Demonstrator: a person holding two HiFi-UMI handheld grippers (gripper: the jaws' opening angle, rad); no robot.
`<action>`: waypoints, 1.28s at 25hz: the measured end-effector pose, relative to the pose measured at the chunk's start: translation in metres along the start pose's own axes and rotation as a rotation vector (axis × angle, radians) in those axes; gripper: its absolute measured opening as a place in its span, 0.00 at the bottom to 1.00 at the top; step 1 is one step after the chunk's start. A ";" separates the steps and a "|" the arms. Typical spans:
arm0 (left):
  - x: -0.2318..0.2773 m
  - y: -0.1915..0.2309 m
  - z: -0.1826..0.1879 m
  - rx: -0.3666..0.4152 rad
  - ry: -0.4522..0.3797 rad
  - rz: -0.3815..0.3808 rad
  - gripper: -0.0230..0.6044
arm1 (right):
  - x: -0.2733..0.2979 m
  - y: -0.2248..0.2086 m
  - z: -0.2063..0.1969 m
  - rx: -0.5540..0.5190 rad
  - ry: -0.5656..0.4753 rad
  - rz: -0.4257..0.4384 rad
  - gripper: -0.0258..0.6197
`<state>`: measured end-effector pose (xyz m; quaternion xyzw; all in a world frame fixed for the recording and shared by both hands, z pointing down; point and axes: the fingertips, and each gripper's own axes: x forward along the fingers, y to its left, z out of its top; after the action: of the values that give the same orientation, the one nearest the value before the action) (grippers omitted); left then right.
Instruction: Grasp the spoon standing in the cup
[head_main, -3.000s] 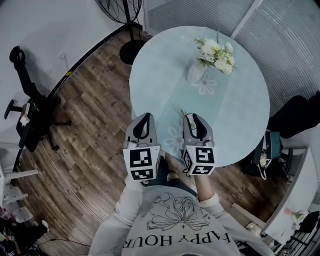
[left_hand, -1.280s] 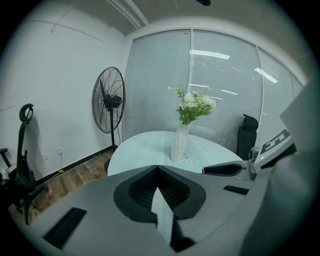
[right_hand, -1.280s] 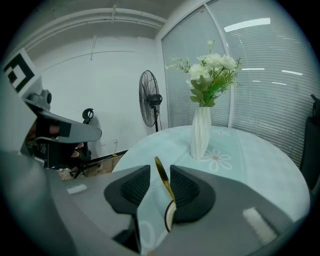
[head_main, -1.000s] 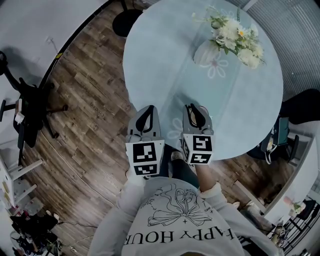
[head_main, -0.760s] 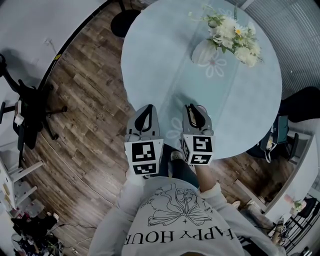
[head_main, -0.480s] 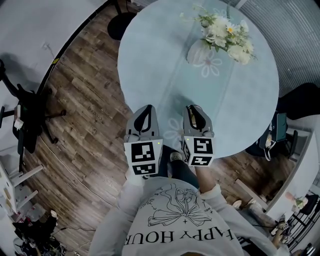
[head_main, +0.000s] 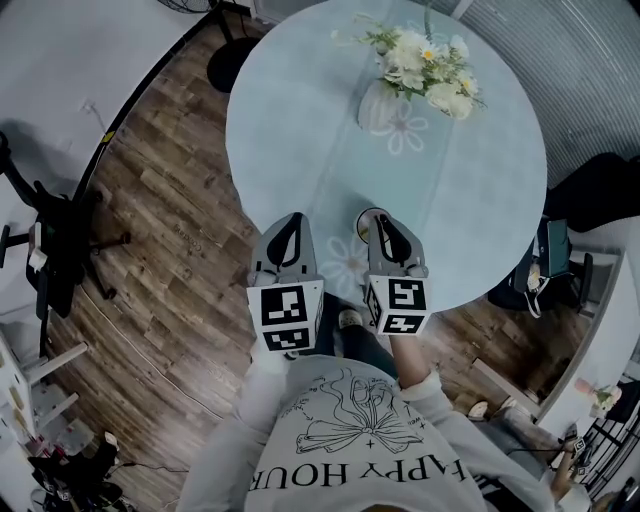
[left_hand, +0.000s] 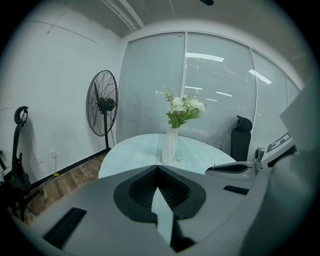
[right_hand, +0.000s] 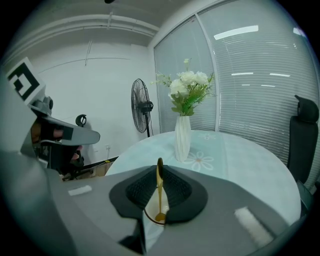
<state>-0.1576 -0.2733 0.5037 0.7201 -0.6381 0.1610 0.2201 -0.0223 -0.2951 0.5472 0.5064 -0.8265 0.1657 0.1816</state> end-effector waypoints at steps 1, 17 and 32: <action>-0.001 -0.001 0.001 0.001 -0.003 0.001 0.05 | -0.002 -0.001 0.000 0.002 -0.003 -0.001 0.11; -0.034 -0.031 0.019 0.014 -0.079 0.011 0.05 | -0.057 -0.011 0.047 0.022 -0.161 0.029 0.10; -0.061 -0.067 0.056 0.060 -0.189 -0.021 0.05 | -0.114 -0.034 0.099 0.033 -0.329 -0.011 0.10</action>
<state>-0.1021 -0.2447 0.4178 0.7451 -0.6431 0.1092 0.1391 0.0433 -0.2670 0.4098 0.5339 -0.8396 0.0931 0.0364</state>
